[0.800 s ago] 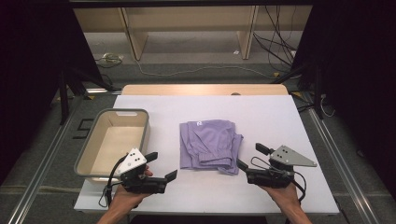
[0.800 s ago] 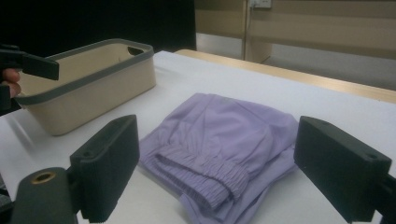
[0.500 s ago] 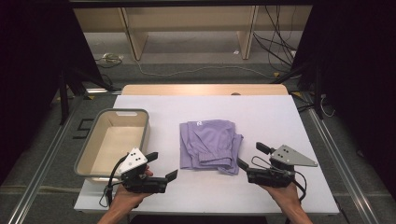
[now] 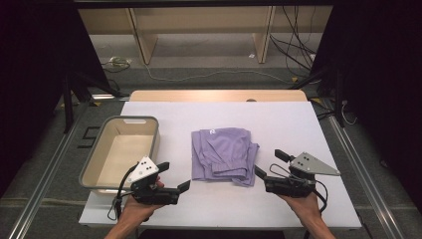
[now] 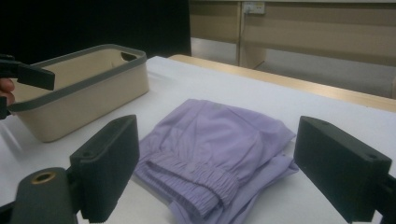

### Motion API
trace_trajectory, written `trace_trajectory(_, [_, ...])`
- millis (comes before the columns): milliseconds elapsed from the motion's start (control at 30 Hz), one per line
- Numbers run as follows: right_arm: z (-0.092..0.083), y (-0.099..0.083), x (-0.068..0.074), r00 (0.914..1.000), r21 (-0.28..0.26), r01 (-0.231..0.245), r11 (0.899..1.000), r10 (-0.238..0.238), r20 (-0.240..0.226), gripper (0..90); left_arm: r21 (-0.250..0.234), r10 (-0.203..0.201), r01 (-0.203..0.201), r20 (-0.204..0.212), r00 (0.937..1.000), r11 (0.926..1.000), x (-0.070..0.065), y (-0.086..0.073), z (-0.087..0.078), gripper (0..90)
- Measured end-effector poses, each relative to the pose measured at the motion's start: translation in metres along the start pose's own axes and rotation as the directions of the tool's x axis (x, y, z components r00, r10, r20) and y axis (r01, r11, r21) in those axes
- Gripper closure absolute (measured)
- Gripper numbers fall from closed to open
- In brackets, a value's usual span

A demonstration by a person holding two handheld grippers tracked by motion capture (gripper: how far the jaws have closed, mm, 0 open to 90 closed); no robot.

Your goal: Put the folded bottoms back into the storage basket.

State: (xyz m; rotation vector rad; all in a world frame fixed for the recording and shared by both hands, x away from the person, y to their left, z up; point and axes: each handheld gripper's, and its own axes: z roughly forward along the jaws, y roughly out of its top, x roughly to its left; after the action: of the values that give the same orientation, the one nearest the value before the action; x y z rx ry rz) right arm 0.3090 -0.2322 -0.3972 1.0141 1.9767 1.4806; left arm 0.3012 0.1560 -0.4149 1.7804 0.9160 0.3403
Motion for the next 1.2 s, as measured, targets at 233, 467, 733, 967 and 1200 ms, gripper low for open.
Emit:
trace_trajectory(233, [0.003,0.001,-0.005,0.9999,0.005,-0.004,1.000,0.004,0.010,15.2,0.011,-0.026,0.026,-0.005,0.9996,0.9996,0.000,0.001,0.004,5.6])
trace_trajectory(467, [0.007,0.002,-0.008,0.9996,0.018,0.013,1.000,-0.013,0.023,15.3,0.024,-0.047,0.048,-0.005,0.9989,0.9986,-0.001,0.001,0.010,5.6])
trace_trajectory(733, [0.015,0.002,-0.015,0.9995,0.037,0.014,0.999,-0.015,0.029,15.6,0.056,-0.089,0.089,0.000,0.9960,0.9945,-0.002,0.001,0.019,5.6])
trace_trajectory(967, [0.023,0.002,-0.024,0.9996,0.066,0.009,0.998,-0.011,0.028,15.9,0.087,-0.129,0.130,-0.012,0.9915,0.9877,0.001,-0.001,0.026,5.7])
trace_trajectory(1200, [0.031,0.002,-0.030,0.9996,0.089,0.004,0.996,-0.006,0.026,16.0,0.127,-0.195,0.195,-0.015,0.9807,0.9726,0.006,-0.003,0.032,5.7])
